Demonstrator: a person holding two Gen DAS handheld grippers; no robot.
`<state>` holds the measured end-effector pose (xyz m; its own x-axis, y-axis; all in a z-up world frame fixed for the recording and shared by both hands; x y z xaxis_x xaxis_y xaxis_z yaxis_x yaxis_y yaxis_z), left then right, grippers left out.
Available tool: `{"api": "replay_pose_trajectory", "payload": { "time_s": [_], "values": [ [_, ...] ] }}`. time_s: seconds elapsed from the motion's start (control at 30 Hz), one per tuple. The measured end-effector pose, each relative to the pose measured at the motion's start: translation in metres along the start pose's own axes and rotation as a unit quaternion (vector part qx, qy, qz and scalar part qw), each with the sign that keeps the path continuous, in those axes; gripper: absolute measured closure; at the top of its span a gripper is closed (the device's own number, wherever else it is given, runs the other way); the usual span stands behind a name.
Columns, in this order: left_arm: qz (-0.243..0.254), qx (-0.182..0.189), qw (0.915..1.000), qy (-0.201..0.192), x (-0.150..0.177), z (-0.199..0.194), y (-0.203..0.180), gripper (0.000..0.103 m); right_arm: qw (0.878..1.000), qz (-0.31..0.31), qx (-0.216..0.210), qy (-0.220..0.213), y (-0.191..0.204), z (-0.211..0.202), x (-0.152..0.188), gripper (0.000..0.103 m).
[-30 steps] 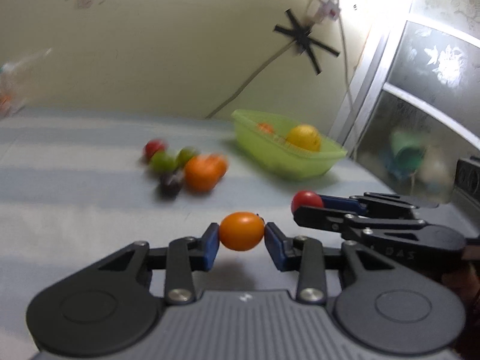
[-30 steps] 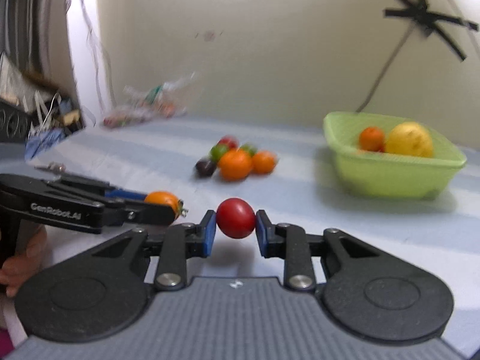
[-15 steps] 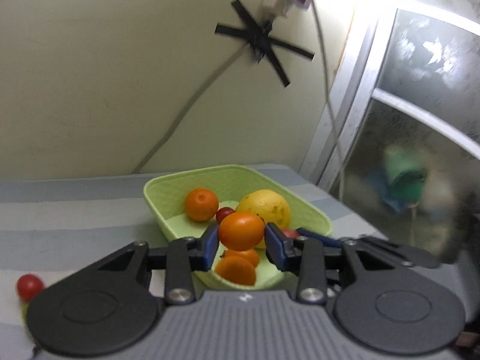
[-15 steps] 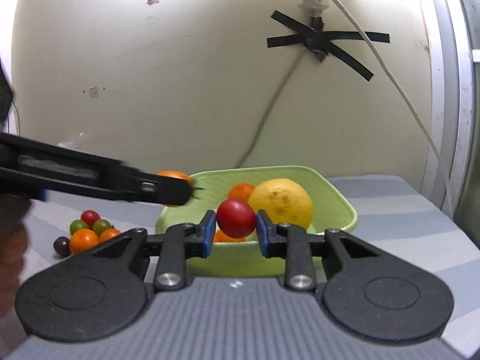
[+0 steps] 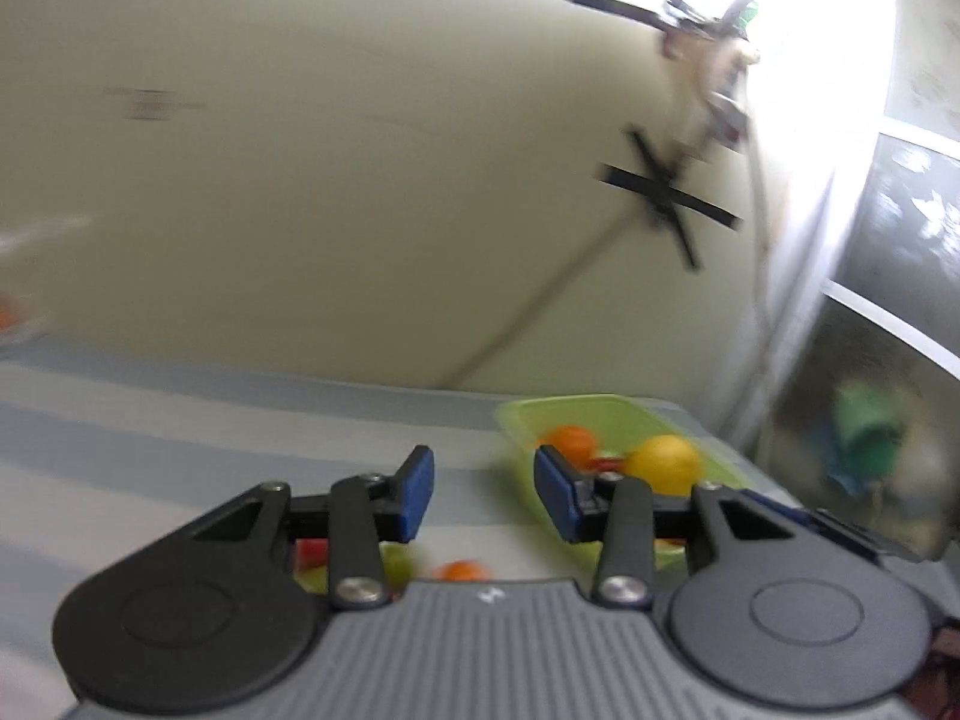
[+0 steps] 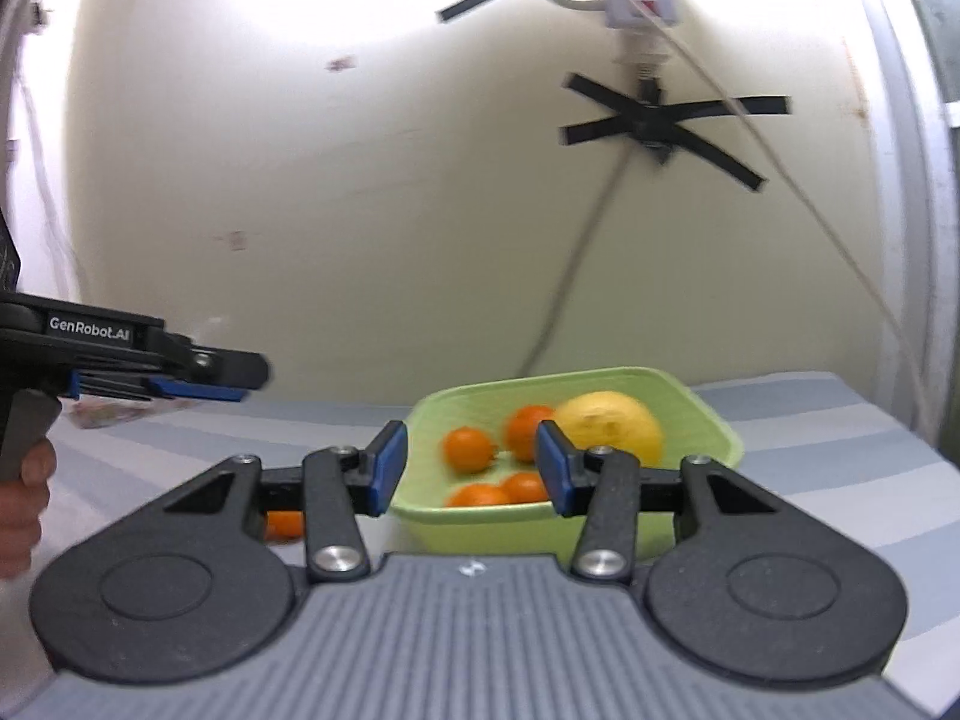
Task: Organize fruits
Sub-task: 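Carry both tomatoes over the green basket and open both tools, then move the left tool to a dark plum while the right tool reaches a mandarin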
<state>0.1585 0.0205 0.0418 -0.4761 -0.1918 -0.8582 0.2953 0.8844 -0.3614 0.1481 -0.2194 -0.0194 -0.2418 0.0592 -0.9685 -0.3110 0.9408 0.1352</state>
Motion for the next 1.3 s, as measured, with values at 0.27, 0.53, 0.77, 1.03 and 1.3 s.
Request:
{"api": "replay_pose_trajectory", "payload": {
  "time_s": [0.27,0.53,0.77,1.03,1.3],
  "values": [
    [-0.06,-0.011,0.9975,0.036,0.04,-0.026,0.05,0.065,0.991,-0.031,-0.099,0.089,0.062,0.011,0.013,0.054],
    [-0.026,0.02,0.9976,0.062,0.053,-0.014,0.031,0.055,0.975,-0.164,-0.11,0.098,0.12,0.041,0.019,0.054],
    [-0.044,0.018,0.9961,0.075,0.06,-0.008,0.042,0.056,0.954,-0.259,-0.11,0.104,0.132,0.071,0.031,0.053],
    [-0.036,0.018,0.9963,0.076,0.061,-0.008,0.04,0.058,0.937,-0.314,-0.129,0.086,0.138,0.065,0.036,0.067],
    [0.012,-0.007,0.9948,0.101,0.065,0.004,0.026,0.066,0.959,-0.246,-0.098,0.097,0.114,0.044,0.033,0.068]
  ]
}}
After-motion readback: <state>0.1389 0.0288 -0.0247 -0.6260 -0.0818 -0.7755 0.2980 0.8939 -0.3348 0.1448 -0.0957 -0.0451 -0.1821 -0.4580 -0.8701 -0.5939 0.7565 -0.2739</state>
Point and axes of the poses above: each gripper's, at about its wrist camera, not at the fingertips, and z roughly the way its jaws point, y to its left, x to its underside, the point moved 5 cm from there along z, roughly the way its jaws point, and after that the axes turned 10 degrees about x, right-handed, at the moved point
